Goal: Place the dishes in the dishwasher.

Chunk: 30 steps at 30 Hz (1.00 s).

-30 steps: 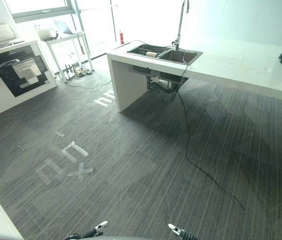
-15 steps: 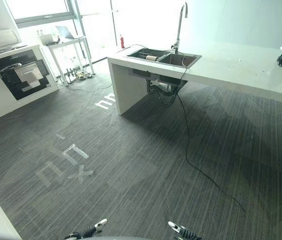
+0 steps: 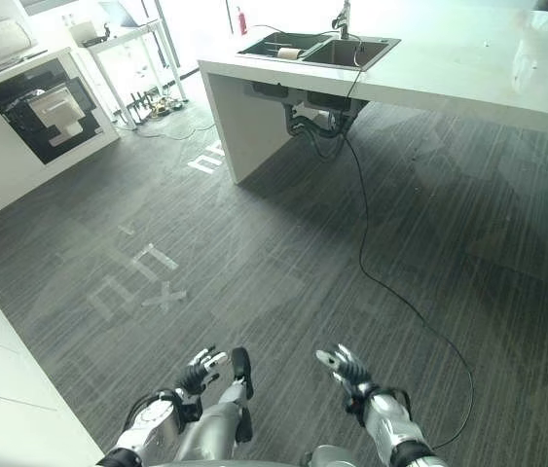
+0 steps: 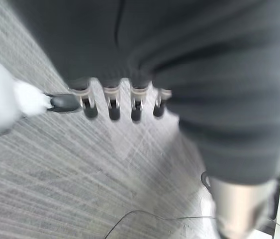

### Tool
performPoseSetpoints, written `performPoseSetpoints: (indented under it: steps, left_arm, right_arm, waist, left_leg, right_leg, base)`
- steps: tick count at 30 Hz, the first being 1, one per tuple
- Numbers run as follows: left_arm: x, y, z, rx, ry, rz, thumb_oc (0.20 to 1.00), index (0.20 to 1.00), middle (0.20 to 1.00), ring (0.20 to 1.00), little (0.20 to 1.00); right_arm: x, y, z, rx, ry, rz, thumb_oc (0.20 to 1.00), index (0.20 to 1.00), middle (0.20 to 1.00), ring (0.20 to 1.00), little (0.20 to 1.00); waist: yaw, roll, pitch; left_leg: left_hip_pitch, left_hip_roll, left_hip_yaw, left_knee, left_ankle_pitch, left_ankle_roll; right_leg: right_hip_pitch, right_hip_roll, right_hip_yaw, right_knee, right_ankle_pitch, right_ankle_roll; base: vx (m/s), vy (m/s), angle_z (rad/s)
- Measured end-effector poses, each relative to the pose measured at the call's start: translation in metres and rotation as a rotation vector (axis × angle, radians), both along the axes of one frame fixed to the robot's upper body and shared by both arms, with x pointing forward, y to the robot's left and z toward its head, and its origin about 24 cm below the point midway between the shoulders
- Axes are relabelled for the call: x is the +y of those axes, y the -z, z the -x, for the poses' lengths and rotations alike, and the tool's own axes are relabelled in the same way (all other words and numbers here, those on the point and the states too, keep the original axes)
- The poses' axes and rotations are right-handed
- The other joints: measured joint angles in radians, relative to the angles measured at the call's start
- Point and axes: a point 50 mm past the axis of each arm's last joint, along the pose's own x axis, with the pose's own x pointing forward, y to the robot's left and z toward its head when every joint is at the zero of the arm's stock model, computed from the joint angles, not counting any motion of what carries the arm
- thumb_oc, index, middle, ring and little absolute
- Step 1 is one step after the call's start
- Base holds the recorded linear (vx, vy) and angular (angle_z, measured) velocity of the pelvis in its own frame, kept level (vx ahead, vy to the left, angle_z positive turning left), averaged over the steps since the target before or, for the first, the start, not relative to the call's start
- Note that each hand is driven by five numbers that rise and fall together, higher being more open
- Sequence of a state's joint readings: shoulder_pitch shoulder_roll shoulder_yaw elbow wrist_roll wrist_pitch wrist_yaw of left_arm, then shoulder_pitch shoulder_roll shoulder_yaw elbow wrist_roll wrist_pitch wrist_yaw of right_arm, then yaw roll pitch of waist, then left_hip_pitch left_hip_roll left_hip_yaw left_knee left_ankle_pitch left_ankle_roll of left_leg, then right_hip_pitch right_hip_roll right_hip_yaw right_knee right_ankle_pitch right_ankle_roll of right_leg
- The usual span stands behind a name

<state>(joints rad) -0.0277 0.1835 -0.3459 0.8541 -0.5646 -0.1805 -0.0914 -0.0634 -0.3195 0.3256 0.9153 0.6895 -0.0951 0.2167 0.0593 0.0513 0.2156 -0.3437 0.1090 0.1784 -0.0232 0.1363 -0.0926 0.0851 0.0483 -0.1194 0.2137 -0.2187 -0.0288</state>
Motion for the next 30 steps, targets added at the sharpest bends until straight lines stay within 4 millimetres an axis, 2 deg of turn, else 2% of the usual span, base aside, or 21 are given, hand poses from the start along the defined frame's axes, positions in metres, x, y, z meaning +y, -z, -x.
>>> performPoseSetpoints:
  steps: [2, 4, 6, 7, 8, 9, 10, 11, 13, 14, 16, 17, 20, 22, 23, 24, 25, 26, 28, 29, 30]
  left_arm:
    - [0.009, -0.008, -0.002, -0.045, -0.015, -0.005, 1.000, 1.000, 1.000, 1.000, 1.000]
    - [0.017, -0.014, -0.012, -0.080, -0.027, -0.023, 1.000, 1.000, 1.000, 1.000, 1.000]
    - [0.020, -0.013, -0.016, -0.067, -0.025, -0.037, 1.000, 1.000, 1.000, 1.000, 1.000]
    - [0.019, -0.006, -0.012, -0.016, 0.014, -0.049, 1.000, 1.000, 1.000, 1.000, 1.000]
    - [0.028, -0.003, -0.010, 0.015, 0.044, -0.095, 1.000, 1.000, 1.000, 1.000, 1.000]
    - [0.031, 0.002, -0.003, 0.051, 0.067, -0.114, 1.000, 1.000, 1.000, 1.000, 1.000]
    - [0.025, 0.006, 0.000, 0.094, 0.136, -0.131, 1.000, 1.000, 1.000, 1.000, 1.000]
    - [0.022, 0.007, -0.001, 0.096, 0.155, -0.129, 1.000, 1.000, 1.000, 1.000, 1.000]
    - [0.021, 0.002, -0.010, 0.076, 0.163, -0.124, 1.000, 1.000, 1.000, 1.000, 1.000]
    - [0.027, 0.001, -0.012, 0.073, 0.147, -0.127, 1.000, 1.000, 1.000, 1.000, 1.000]
    - [0.034, 0.000, -0.011, 0.075, 0.124, -0.128, 1.000, 1.000, 1.000, 1.000, 1.000]
    - [0.040, 0.001, -0.008, 0.084, 0.087, -0.126, 1.000, 1.000, 1.000, 1.000, 1.000]
    - [0.042, 0.004, -0.004, 0.103, 0.104, -0.140, 1.000, 1.000, 1.000, 1.000, 1.000]
    - [0.037, 0.008, 0.003, 0.119, 0.117, -0.126, 1.000, 1.000, 1.000, 1.000, 1.000]
    - [0.032, 0.013, 0.010, 0.136, 0.121, -0.108, 1.000, 1.000, 1.000, 1.000, 1.000]
    - [0.030, 0.014, 0.012, 0.140, 0.125, -0.102, 1.000, 1.000, 1.000, 1.000, 1.000]
    - [0.023, 0.015, 0.012, 0.141, 0.125, -0.087, 1.000, 1.000, 1.000, 1.000, 1.000]
    - [0.016, 0.018, 0.014, 0.149, 0.123, -0.066, 1.000, 1.000, 1.000, 1.000, 1.000]
    - [0.009, 0.019, 0.015, 0.151, 0.119, -0.040, 1.000, 1.000, 1.000, 1.000, 1.000]
    - [0.008, 0.017, 0.012, 0.138, 0.122, -0.036, 1.000, 1.000, 1.000, 1.000, 1.000]
    - [0.008, 0.015, 0.008, 0.126, 0.124, -0.037, 1.000, 1.000, 1.000, 1.000, 1.000]
  right_arm:
    - [-0.002, -0.002, -0.002, -0.011, -0.002, 0.005, 1.000, 1.000, 1.000, 1.000, 1.000]
    - [-0.003, -0.006, -0.006, -0.045, 0.031, -0.008, 1.000, 1.000, 1.000, 1.000, 1.000]
    - [-0.005, -0.006, -0.007, -0.046, 0.042, -0.003, 1.000, 1.000, 1.000, 1.000, 1.000]
    - [-0.010, -0.005, 0.000, -0.032, 0.063, 0.012, 1.000, 1.000, 1.000, 1.000, 1.000]
    - [-0.003, -0.002, 0.001, -0.022, 0.080, -0.002, 1.000, 1.000, 1.000, 1.000, 1.000]
    - [0.001, 0.001, 0.008, -0.007, 0.067, -0.008, 1.000, 1.000, 1.000, 1.000, 1.000]
    - [-0.002, 0.009, 0.015, 0.036, 0.093, 0.005, 1.000, 1.000, 1.000, 1.000, 1.000]
    - [-0.004, 0.012, 0.020, 0.060, 0.108, 0.008, 1.000, 1.000, 1.000, 1.000, 1.000]
    - [-0.005, 0.017, 0.028, 0.094, 0.115, 0.009, 1.000, 1.000, 1.000, 1.000, 1.000]
    - [-0.005, 0.020, 0.035, 0.107, 0.114, 0.000, 1.000, 1.000, 1.000, 1.000, 1.000]
    - [-0.005, 0.021, 0.042, 0.108, 0.111, -0.010, 1.000, 1.000, 1.000, 1.000, 1.000]
    - [-0.003, 0.019, 0.041, 0.092, 0.101, -0.025, 1.000, 1.000, 1.000, 1.000, 1.000]
    - [-0.003, 0.019, 0.044, 0.085, 0.104, -0.033, 1.000, 1.000, 1.000, 1.000, 1.000]
    - [-0.001, 0.020, 0.045, 0.089, 0.104, -0.040, 1.000, 1.000, 1.000, 1.000, 1.000]
    - [-0.001, 0.022, 0.047, 0.102, 0.105, -0.041, 1.000, 1.000, 1.000, 1.000, 1.000]
    - [-0.002, 0.023, 0.048, 0.107, 0.105, -0.041, 1.000, 1.000, 1.000, 1.000, 1.000]
    - [-0.006, 0.023, 0.047, 0.108, 0.113, -0.031, 1.000, 1.000, 1.000, 1.000, 1.000]
    - [-0.012, 0.022, 0.045, 0.111, 0.120, -0.015, 1.000, 1.000, 1.000, 1.000, 1.000]
    - [-0.010, 0.016, 0.025, 0.066, 0.102, -0.017, 1.000, 1.000, 1.000, 1.000, 1.000]
    - [-0.007, 0.012, 0.014, 0.041, 0.072, -0.016, 1.000, 1.000, 1.000, 1.000, 1.000]
    - [-0.005, 0.010, 0.010, 0.032, 0.058, -0.014, 1.000, 1.000, 1.000, 1.000, 1.000]
  waist:
    - [0.005, -0.025, -0.003]
    - [0.003, -0.063, -0.011]
    - [0.009, -0.076, -0.017]
    - [-0.007, -0.007, -0.043]
    - [-0.009, -0.040, -0.052]
    - [-0.032, -0.069, -0.080]
    - [-0.053, -0.073, -0.102]
    - [-0.064, -0.048, -0.108]
    - [-0.093, 0.002, -0.097]
    - [-0.099, -0.020, -0.094]
    - [-0.108, -0.048, -0.097]
    - [-0.112, -0.075, -0.094]
    - [-0.134, -0.101, -0.096]
    - [-0.157, -0.092, -0.093]
    - [-0.162, -0.071, -0.100]
    - [-0.162, -0.080, -0.109]
    - [-0.163, -0.071, -0.114]
    - [-0.160, -0.044, -0.121]
    - [-0.154, -0.027, -0.123]
    - [-0.148, -0.028, -0.122]
    - [-0.149, -0.029, -0.122]
  left_leg:
    - [0.055, -0.007, 0.094, 0.046, -0.041, 0.064]
    - [0.104, -0.090, 0.100, 0.056, -0.027, 0.115]
    - [0.159, -0.161, 0.098, 0.059, -0.042, 0.184]
    - [0.265, -0.149, 0.136, 0.055, -0.094, 0.300]
    - [0.289, -0.186, 0.118, 0.058, -0.082, 0.310]
    - [0.306, -0.223, 0.100, 0.062, -0.107, 0.323]
    - [0.350, -0.264, 0.073, 0.040, -0.127, 0.304]
    - [0.361, -0.256, 0.047, 0.021, -0.123, 0.297]
    - [0.395, -0.218, -0.023, -0.020, -0.120, 0.236]
    - [0.443, -0.209, 0.025, -0.023, -0.196, 0.138]
    - [0.507, -0.233, 0.067, -0.034, -0.220, 0.208]
    - [0.520, -0.253, 0.064, -0.022, -0.260, 0.193]
    - [0.574, -0.284, 0.030, -0.014, -0.289, 0.210]
    - [0.649, -0.281, 0.009, -0.023, -0.300, 0.201]
    - [0.699, -0.266, -0.030, -0.010, -0.317, 0.170]
    - [0.720, -0.269, -0.041, 0.002, -0.318, 0.167]
    - [0.735, -0.263, -0.062, 0.031, -0.323, 0.155]
    - [0.732, -0.247, -0.062, 0.077, -0.324, 0.144]
    - [0.656, -0.223, -0.045, 0.313, -0.268, 0.057]
    - [0.575, -0.200, -0.026, 0.521, -0.213, 0.040]
    - [0.520, -0.176, -0.024, 0.640, -0.212, 0.041]
  right_leg:
    - [0.054, 0.016, 0.040, -0.078, 0.013, 0.001]
    - [0.107, 0.010, 0.049, -0.132, 0.023, -0.014]
    - [0.122, 0.002, 0.014, -0.078, 0.004, 0.016]
    - [0.019, 0.025, -0.088, 0.303, -0.052, 0.090]
    - [-0.092, -0.073, -0.137, 0.590, -0.046, 0.095]
    - [-0.174, -0.165, -0.138, 0.762, -0.034, 0.101]
    - [-0.286, -0.268, -0.112, 0.868, -0.005, 0.132]
    - [-0.321, -0.251, -0.109, 0.824, -0.010, 0.141]
    - [-0.358, -0.135, -0.110, 0.581, -0.013, 0.135]
    - [-0.376, -0.109, -0.124, 0.363, 0.035, 0.109]
    - [-0.408, -0.130, -0.163, 0.216, 0.106, 0.108]
    - [-0.433, -0.143, -0.165, 0.116, 0.156, 0.109]
    - [-0.439, -0.146, -0.164, -0.139, 0.244, 0.119]
    - [-0.436, -0.138, -0.168, -0.124, 0.280, 0.070]
    - [-0.391, -0.097, -0.157, -0.088, 0.301, 0.025]
    - [-0.356, -0.088, -0.145, -0.095, 0.315, -0.002]
    - [-0.328, -0.073, -0.117, -0.103, 0.374, -0.061]
    - [-0.311, -0.063, -0.113, -0.095, 0.375, -0.085]
    - [-0.229, -0.041, -0.083, -0.148, 0.351, -0.095]
    - [-0.180, -0.030, -0.062, -0.176, 0.332, -0.096]
    - [-0.151, -0.021, -0.056, -0.187, 0.304, -0.109]
  base:
    - [0.47, 0.297, -0.60]
    - [0.39, 0.270, -0.16]
    - [0.41, 0.398, -0.03]
    - [0.38, 0.391, -0.10]
    - [0.35, 0.269, 0.10]
    - [0.36, 0.106, 0.34]
    - [0.42, 0.018, 0.55]
    - [0.39, -0.032, 0.67]
    - [0.35, -0.088, 0.87]
    - [0.45, -0.173, 0.94]
    - [0.49, -0.198, 0.46]
    - [0.50, -0.183, 0.09]
    - [0.37, -0.133, 0.24]
    - [0.51, -0.214, 0.34]
    - [0.39, -0.174, 0.29]
    - [0.39, -0.167, 0.31]
    - [0.38, -0.181, 0.21]
    - [0.42, -0.245, -0.04]
    - [0.40, -0.268, -0.38]
    - [0.27, -0.177, -0.34]
    - [0.30, -0.202, -0.33]
